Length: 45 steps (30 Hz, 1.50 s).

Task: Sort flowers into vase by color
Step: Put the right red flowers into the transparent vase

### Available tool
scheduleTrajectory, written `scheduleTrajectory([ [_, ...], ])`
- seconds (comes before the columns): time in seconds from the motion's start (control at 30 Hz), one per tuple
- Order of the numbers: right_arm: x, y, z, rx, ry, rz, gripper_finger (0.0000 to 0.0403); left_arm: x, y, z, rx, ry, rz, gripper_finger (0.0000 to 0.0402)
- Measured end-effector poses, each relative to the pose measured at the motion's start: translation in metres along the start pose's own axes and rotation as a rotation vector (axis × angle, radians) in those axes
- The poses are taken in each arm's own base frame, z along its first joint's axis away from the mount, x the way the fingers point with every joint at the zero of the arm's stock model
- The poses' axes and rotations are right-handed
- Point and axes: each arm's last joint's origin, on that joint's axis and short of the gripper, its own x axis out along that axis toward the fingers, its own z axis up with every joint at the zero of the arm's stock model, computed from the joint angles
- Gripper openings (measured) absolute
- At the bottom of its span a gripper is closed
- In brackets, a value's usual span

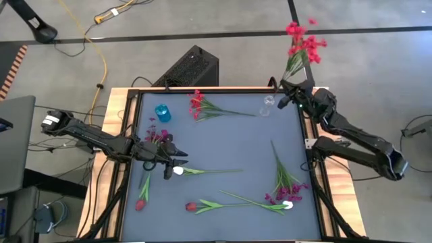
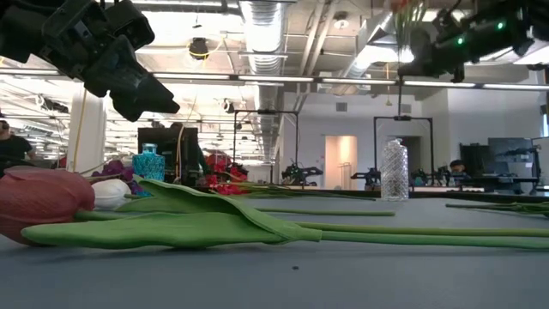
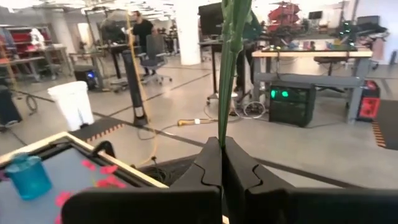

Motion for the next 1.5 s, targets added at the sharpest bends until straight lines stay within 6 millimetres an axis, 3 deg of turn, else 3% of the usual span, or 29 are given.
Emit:
scheduleTrajectory([
  [0.6,0.021,-0.003,-0.043,-0.004,0.03,-0.022,0.0021,0.0,0.001,0.0,-0.015,-0.009,0.029,0.0123],
  [1.03,0.027,-0.003,-0.068,-0.036,0.181,-0.035,0.0044,0.0,0.001,0.0,-0.015,-0.007,0.029,0.0123],
  [1.3,0.023,-0.004,-0.07,-0.044,0.222,-0.042,0.006,0.0,0.001,-0.001,-0.014,0.001,0.032,0.0123],
  [1.5,0.02,-0.002,-0.065,-0.041,0.196,-0.024,0.0103,0.0,0.001,-0.001,-0.014,0.0,0.031,0.0123],
])
